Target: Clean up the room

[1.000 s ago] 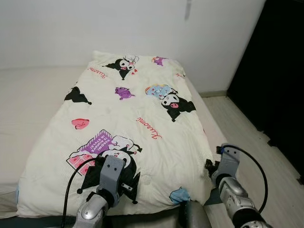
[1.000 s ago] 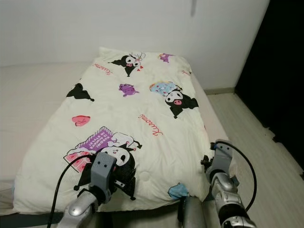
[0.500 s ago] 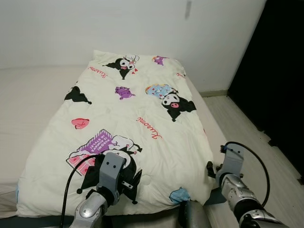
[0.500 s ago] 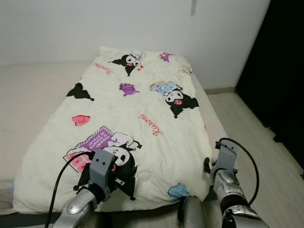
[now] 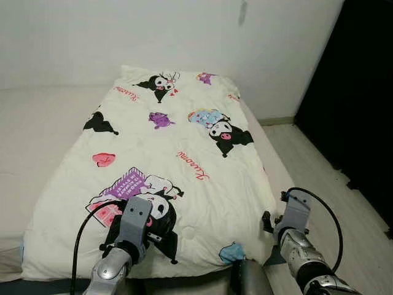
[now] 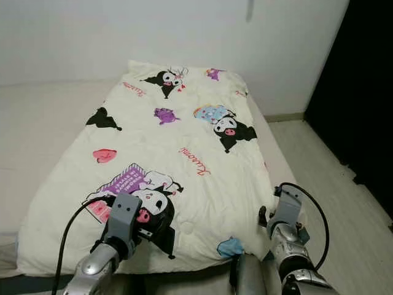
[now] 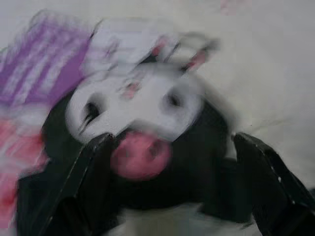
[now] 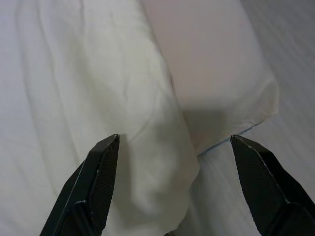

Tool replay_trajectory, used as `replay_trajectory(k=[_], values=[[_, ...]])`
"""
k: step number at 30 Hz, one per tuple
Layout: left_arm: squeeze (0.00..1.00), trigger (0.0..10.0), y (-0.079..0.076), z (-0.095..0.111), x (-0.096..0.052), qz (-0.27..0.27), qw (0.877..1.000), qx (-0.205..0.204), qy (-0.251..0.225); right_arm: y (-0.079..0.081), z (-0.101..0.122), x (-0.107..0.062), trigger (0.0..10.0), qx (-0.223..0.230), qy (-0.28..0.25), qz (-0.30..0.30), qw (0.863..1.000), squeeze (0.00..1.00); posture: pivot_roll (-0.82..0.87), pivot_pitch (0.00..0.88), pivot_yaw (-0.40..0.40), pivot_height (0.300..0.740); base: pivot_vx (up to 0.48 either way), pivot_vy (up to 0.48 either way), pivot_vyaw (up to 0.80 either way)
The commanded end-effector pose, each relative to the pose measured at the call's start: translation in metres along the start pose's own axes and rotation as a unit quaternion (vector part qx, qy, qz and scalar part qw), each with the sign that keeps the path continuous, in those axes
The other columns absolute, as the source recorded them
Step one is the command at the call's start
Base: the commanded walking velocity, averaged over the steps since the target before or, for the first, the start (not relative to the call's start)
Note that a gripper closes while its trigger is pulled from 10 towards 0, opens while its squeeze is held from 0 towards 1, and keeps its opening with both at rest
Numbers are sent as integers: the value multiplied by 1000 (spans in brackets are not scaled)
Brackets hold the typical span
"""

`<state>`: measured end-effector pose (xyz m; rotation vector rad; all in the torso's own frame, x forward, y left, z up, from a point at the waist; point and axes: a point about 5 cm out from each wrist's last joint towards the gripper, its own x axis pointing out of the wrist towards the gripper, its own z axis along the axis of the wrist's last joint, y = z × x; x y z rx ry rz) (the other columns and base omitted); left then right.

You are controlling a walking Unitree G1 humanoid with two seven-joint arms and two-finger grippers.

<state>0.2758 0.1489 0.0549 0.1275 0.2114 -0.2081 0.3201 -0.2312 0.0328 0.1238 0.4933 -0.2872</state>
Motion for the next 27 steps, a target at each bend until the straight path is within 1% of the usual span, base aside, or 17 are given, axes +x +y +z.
replay_trajectory(k=[1, 3, 4, 5, 6, 9, 14, 15, 17, 18, 19, 21, 23, 24, 25, 26, 27], values=[[0, 10000, 9, -22, -6, 35, 998, -4, 53, -2, -12, -2, 10000, -25, 12, 5, 1000, 0, -4, 156, -17, 556, 0, 0, 0], [0, 10000, 11, -26, -7, 48, 997, -21, 62, 2, -11, -3, 10000, -34, 5, 10, 999, 0, -14, 144, -21, 556, 0, 0, 0], [0, 10000, 14, -27, -8, 48, 997, -27, 62, 8, -11, -3, 10000, -39, 1, 13, 999, 0, -27, 138, -26, 556, 0, 0, 0], [0, 10000, 14, -27, -8, 48, 997, -27, 62, 8, -11, -3, 10000, -39, 1, 13, 999, 0, -27, 138, -26, 556, 0, 0, 0], [0, 10000, 15, -29, -9, 45, 997, -32, 61, 13, -11, -3, 10000, -47, -5, 18, 999, 0, -32, 147, -31, 556, 0, 0, 0], [0, 10000, 14, -31, -14, 38, 997, -36, 56, 21, -17, -5, 10000, -60, -5, 29, 998, 0, -19, 139, -47, 556, 0, 0, 0], [0, 10000, 12, -25, -10, 36, 998, -40, 45, 19, -15, -5, 10000, -65, -15, 33, 997, 0, -29, 128, -33, 556, 0, 0, 0], [0, 10000, 8, -22, -7, 23, 999, -28, 36, 14, -12, -5, 10000, -67, -23, 30, 997, 0, -44, 126, -27, 556, 0, 0, 0], [0, 10000, 6, -21, -6, 16, 999, -19, 32, 11, -11, -5, 10000, -65, -27, 27, 997, 0, -44, 126, -27, 556, 0, 0, 0], [0, 10000, -2, -20, -2, 9, 999, -13, 31, 0, -7, -5, 10000, -75, -39, 16, 996, 0, -26, 136, -29, 556, 0, 0, 0], [0, 10000, -2, -20, -2, 9, 999, -13, 31, 0, -7, -5, 10000, -75, -39, 16, 996, 0, -26, 136, -29, 556, 0, 0, 0], [0, 10000, -3, -18, 0, 5, 999, -7, 32, -11, -4, -5, 10000, -79, -49, -11, 996, 0, -35, 142, -24, 556, 0, 0, 0], [0, 10000, -3, -17, 0, 4, 999, -6, 31, -13, -3, -5, 10000, -76, -51, -17, 996, 0, -35, 142, -24, 556, 0, 0, 0], [0, 10000, -3, -15, 1, 5, 1000, -12, 27, -17, -2, -5, 10000, -62, -54, -23, 996, 0, -38, 147, -19, 556, 0, 0, 0], [0, 10000, -3, -14, 0, 4, 1000, -12, 24, -22, -1, -5, 10000, -34, -54, -34, 997, 67, -30, 157, -19, 556, 0, 0, 0], [0, 10000, -3, -14, 0, 4, 1000, -12, 24, -22, -1, -5, 10000, -34, -54, -34, 997, 67, -30, 157, -19, 556, 0, 0, 0], [0, 10000, -3, -13, 0, 3, 1000, -11, 22, -25, -1, -5, 10000, -15, -54, -42, 998, 67, -30, 157, -19, 556, 0, 0, 0]])
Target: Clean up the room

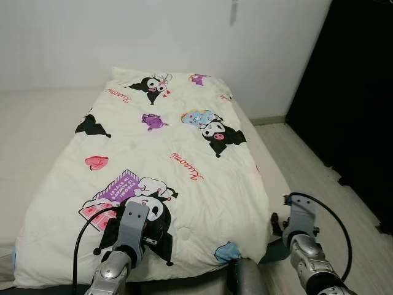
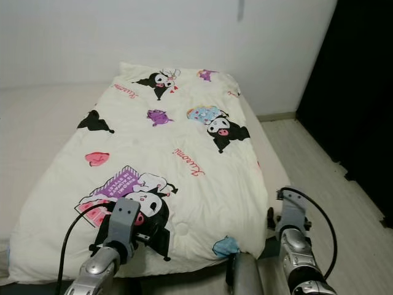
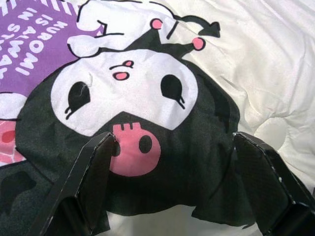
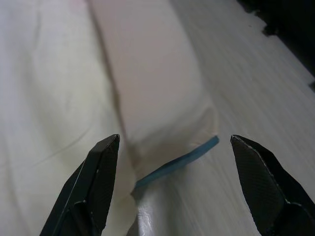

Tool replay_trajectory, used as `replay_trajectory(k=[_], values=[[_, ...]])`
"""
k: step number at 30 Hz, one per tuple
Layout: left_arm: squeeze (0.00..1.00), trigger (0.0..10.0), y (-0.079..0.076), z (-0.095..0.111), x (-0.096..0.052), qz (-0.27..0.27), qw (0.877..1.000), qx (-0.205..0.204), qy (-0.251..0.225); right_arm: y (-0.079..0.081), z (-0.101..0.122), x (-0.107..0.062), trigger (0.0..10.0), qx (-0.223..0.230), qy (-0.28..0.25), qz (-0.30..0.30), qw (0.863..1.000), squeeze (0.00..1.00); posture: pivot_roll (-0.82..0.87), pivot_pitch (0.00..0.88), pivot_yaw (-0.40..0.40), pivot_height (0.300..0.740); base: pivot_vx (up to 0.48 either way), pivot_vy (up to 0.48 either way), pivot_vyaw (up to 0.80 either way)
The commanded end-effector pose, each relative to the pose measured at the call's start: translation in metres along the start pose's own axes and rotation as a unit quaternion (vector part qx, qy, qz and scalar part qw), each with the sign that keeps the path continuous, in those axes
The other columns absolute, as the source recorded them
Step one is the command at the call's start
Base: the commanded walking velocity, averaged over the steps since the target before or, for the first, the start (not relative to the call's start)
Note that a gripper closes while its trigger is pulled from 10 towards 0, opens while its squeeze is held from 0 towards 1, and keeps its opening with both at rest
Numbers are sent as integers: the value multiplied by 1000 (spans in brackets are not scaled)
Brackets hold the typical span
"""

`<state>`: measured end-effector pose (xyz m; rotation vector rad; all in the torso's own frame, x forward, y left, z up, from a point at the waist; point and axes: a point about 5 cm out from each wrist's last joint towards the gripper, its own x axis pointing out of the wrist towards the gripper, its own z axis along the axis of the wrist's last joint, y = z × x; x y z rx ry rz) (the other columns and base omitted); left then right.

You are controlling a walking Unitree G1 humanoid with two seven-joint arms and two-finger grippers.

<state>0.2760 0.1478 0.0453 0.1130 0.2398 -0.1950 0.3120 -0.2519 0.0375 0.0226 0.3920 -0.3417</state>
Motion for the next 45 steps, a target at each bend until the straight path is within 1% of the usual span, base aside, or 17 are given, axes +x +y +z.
replay_trajectory(k=[1, 6, 8, 9, 11, 13, 17, 19, 20, 21, 23, 24, 31, 38, 40, 42, 45], values=[[0, 10000, 0, -1, -3, -2, 1000, -6, 2, -7, -4, -1, 10000, 36, 5, -20, 999, 1000, -28, 166, -18, 556, 0, 0, 0], [0, 10000, 2, 6, -7, 5, 1000, -7, -16, -14, 3, 2, 10000, 75, -5, -26, 997, 1000, -16, 181, -18, 556, 0, 0, 0], [0, 10000, 2, 6, -7, 5, 1000, -7, -16, -14, 3, 2, 10000, 75, -5, -26, 997, 1000, -16, 181, -18, 556, 0, 0, 0], [0, 10000, 2, 10, -9, 3, 999, -19, -32, -13, 8, 3, 10000, 97, -9, -14, 995, 1000, -1, 201, -22, 556, 0, 0, 0], [0, 10000, -9, 27, -20, -61, 993, -54, -85, -8, 20, 7, 10000, 126, -22, 25, 991, 1000, 31, 244, -34, 556, 0, 0, 0], [0, 10000, -21, 37, -30, -121, 985, -60, -111, -6, 26, 8, 10000, 139, -27, 43, 989, 1000, 48, 259, -39, 556, 0, 0, 0], [0, 10000, -30, 45, -37, -160, 978, -46, -122, -4, 29, 9, 10000, 150, -26, 53, 987, 1000, 75, 289, -44, 556, 0, 0, 0], [0, 10000, -30, 45, -37, -160, 978, -46, -122, -4, 29, 9, 10000, 150, -26, 53, 987, 1000, 75, 289, -44, 556, 0, 0, 0], [0, 10000, -34, 51, -42, -177, 975, -29, -131, -2, 29, 10, 10000, 151, -21, 61, 987, 1000, 99, 310, -47, 556, 0, 0, 0], [0, 10000, -34, 60, -45, -183, 973, -14, -143, 1, 28, 10, 10000, 141, -11, 63, 988, 392, 124, 334, -46, 556, 0, 0, 0], [0, 10000, -35, 67, -48, -186, 971, -6, -150, 2, 27, 11, 10000, 133, -4, 64, 989, 392, 127, 338, -47, 556, 0, 0, 0], [0, 10000, -33, 73, -50, -181, 970, 3, -160, 3, 26, 11, 10000, 124, 3, 62, 990, 0, 140, 349, -47, 556, 0, 0, 0], [0, 10000, -27, 88, -59, -174, 968, 20, -181, 2, 21, 10, 10000, 110, 17, 50, 993, 0, 172, 373, -39, 556, 0, 0, 0], [0, 10000, -16, 103, -66, -145, 970, 28, -194, 0, 29, 11, 10000, 150, -9, 54, 987, 0, 199, 376, -30, 556, 0, 0, 0], [0, 10000, -13, 107, -66, -134, 971, 30, -198, 4, 29, 11, 10000, 194, -5, 66, 979, 0, 209, 377, -30, 556, 0, 0, 0], [0, 10000, -11, 108, -66, -128, 971, 30, -199, 6, 28, 11, 10000, 211, -3, 69, 975, 0, 210, 377, -30, 556, 0, 0, 0], [0, 10000, -7, 110, -67, -112, 973, 35, -200, 10, 28, 11, 10000, 211, 3, 74, 975, 0, 209, 374, -32, 556, 0, 0, 0]])
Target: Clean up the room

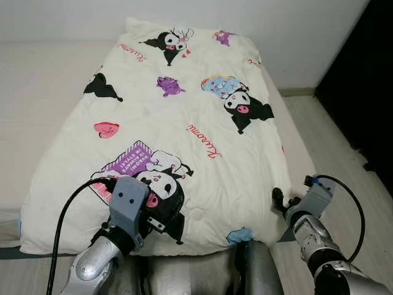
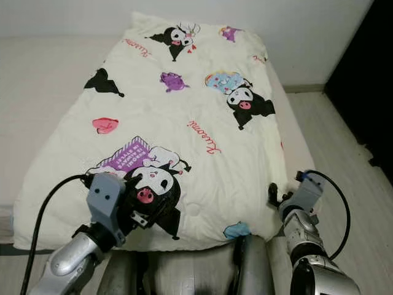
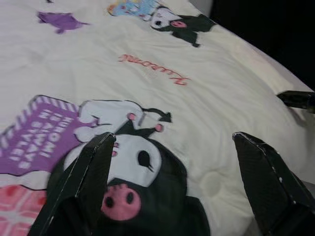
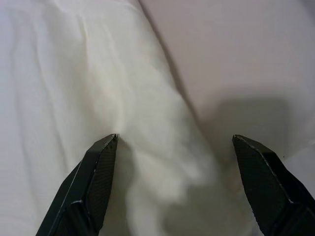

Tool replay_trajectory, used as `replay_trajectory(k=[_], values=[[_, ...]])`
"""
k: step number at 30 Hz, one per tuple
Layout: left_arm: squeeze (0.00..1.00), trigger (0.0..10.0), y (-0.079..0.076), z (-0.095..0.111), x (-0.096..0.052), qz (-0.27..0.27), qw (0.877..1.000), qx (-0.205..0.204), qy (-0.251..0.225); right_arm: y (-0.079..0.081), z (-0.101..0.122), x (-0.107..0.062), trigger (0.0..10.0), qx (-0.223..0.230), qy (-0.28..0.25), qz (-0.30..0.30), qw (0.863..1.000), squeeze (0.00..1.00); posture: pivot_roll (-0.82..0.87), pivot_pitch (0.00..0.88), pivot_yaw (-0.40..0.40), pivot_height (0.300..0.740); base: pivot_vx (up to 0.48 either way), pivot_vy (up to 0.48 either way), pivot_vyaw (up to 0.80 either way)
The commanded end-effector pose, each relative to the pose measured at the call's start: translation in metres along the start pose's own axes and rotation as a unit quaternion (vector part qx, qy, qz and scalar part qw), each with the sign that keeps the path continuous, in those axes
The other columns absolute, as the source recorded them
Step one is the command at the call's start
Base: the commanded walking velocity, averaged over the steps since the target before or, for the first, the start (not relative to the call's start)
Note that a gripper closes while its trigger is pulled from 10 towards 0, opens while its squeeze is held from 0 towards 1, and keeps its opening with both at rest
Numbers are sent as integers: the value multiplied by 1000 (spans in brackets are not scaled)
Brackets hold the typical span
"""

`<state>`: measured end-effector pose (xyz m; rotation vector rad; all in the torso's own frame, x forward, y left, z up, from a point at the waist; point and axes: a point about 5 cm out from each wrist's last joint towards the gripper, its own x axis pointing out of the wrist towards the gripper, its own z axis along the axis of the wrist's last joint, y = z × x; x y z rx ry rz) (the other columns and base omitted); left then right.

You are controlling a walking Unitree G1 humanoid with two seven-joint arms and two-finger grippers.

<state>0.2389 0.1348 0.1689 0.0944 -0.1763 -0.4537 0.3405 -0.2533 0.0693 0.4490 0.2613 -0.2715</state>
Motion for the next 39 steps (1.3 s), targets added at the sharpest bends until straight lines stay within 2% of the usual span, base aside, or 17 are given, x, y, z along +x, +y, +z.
replay_trajectory(k=[1, 7, 10, 19, 26, 28, 31, 39], values=[[0, 10000, 2, -1, -5, 6, 1000, 8, 13, 0, -13, -2, 10000, -1, 27, -5, 1000, 0, 205, 371, -32, 556, 0, 0, 0], [0, 10000, 2, -4, -6, 5, 1000, 5, 22, 3, -12, -2, 10000, 3, 14, -5, 1000, 0, 184, 359, -31, 556, 0, 0, 0], [0, 10000, -2, -8, -6, 2, 1000, 0, 31, 6, -14, -2, 10000, -10, 14, 3, 1000, 0, 174, 353, -31, 556, 0, 0, 0], [0, 10000, -11, -11, -2, -5, 999, -10, 32, 6, -13, -2, 10000, -19, 10, 11, 1000, 0, 151, 343, -37, 521, 0, 0, 0], [0, 10000, -6, -10, -3, 9, 999, 1, 33, 1, -6, -1, 10000, 2, -3, -9, 1000, 0, 175, 356, -42, 516, 0, 0, 0], [0, 10000, -3, -8, -5, 18, 999, 9, 33, -3, -4, -1, 10000, 21, -8, -21, 1000, 0, 189, 359, -41, 516, 0, 0, 0], [0, 10000, 0, -7, -7, 27, 999, 13, 33, 2, -3, 0, 10000, 55, -4, 0, 998, 0, 200, 363, -40, 516, 0, 0, 0], [0, 10000, 0, -6, -8, 28, 999, 14, 33, 4, -3, 1, 10000, 63, -1, 9, 998, 0, 200, 363, -40, 516, 0, 0, 0]])
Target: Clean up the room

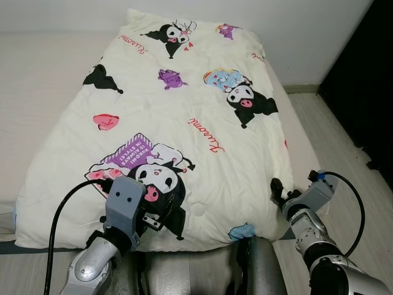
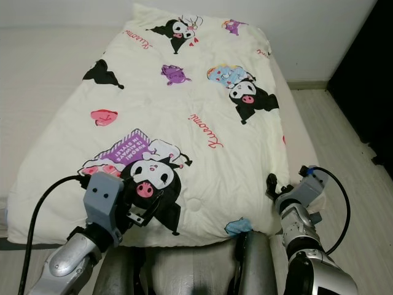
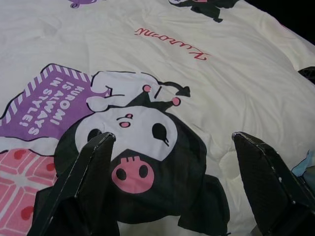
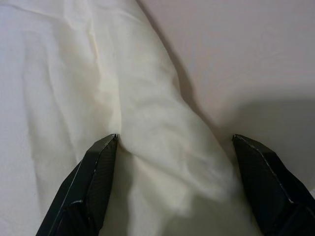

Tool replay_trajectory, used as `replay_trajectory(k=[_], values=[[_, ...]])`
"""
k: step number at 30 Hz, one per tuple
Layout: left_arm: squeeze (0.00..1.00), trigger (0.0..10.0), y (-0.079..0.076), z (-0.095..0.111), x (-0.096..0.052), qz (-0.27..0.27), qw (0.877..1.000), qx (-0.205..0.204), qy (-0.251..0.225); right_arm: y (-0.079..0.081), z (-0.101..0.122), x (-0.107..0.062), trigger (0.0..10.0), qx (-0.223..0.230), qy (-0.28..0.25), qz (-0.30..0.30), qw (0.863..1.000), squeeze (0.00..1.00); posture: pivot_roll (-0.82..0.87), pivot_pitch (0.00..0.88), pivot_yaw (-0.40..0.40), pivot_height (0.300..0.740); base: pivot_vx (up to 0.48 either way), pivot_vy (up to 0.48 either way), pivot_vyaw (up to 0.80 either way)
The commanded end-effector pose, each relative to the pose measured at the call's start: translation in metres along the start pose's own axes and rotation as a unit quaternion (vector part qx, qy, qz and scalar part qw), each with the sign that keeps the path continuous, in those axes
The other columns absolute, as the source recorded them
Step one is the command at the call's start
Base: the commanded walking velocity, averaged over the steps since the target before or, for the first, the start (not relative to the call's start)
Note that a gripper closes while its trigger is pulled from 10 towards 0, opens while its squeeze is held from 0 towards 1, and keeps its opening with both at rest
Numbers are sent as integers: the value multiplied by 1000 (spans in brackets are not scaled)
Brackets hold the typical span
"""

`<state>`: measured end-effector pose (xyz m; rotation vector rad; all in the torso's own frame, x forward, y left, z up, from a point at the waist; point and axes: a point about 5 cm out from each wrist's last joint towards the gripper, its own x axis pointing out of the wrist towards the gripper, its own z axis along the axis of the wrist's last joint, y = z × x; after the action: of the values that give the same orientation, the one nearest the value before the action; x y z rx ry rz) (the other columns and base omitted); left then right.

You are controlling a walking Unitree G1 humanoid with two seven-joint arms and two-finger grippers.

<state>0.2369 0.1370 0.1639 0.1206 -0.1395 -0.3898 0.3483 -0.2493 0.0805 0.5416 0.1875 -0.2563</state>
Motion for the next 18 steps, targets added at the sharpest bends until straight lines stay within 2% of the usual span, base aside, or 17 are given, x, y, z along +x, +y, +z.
replay_trajectory(k=[1, 3, 4, 5, 7, 8, 13, 18], values=[[0, 10000, 0, -2, -4, -2, 1000, 4, 11, -7, -11, -3, 10000, 14, 24, -13, 1000, 0, 200, 363, -40, 516, 0, 0, 0], [0, 10000, 1, -1, -4, 2, 1000, 6, 10, -1, -12, -2, 10000, 30, 32, 7, 999, 0, 200, 364, -39, 516, 0, 0, 0], [0, 10000, 3, -1, -4, 7, 1000, 10, 10, 7, -21, -2, 10000, 14, 68, 32, 997, 0, 193, 364, -36, 516, 0, 0, 0], [0, 10000, 3, -1, -4, 7, 1000, 10, 10, 7, -21, -2, 10000, 14, 68, 32, 997, 0, 193, 364, -36, 516, 0, 0, 0], [0, 10000, 5, -1, -2, 14, 1000, 15, 9, 15, -36, -4, 10000, -36, 125, 58, 990, 0, 193, 364, -36, 516, 0, 0, 0], [0, 10000, 6, -1, -2, 16, 1000, 16, 9, 16, -40, -5, 10000, -44, 136, 63, 988, 0, 193, 364, -36, 516, 0, 0, 0], [0, 10000, 6, -1, -2, 19, 1000, 15, 8, 18, -41, -5, 10000, -44, 139, 68, 987, 0, 190, 363, -32, 516, 0, 0, 0], [0, 10000, 8, -1, 0, 24, 1000, 17, 7, 25, -41, -5, 10000, -41, 145, 99, 984, 0, 189, 363, -32, 516, 0, 0, 0]])
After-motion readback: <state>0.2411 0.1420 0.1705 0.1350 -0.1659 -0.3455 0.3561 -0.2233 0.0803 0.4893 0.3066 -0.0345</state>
